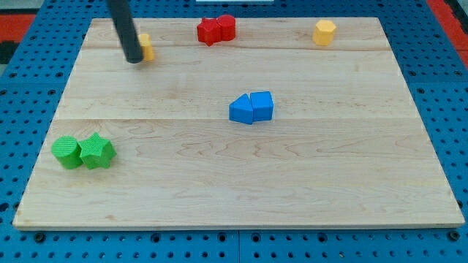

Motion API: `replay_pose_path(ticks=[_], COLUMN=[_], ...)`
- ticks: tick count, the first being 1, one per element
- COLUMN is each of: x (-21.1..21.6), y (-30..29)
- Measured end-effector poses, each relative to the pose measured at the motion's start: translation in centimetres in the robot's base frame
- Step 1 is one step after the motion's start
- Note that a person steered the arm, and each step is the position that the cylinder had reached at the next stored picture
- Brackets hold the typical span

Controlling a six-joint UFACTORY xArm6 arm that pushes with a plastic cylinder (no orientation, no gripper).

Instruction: Move the yellow heart diagonally left to the red star

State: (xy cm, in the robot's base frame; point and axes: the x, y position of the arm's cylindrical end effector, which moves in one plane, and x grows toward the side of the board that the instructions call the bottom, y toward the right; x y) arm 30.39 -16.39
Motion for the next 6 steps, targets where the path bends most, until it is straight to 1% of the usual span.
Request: replay_pose_path(ticks=[2, 3, 4, 5, 6], x=[-1.7, -2.3, -2.5, -3.9, -4.1], y=[-10.9, -5.6, -1.5, -2.0, 2.2])
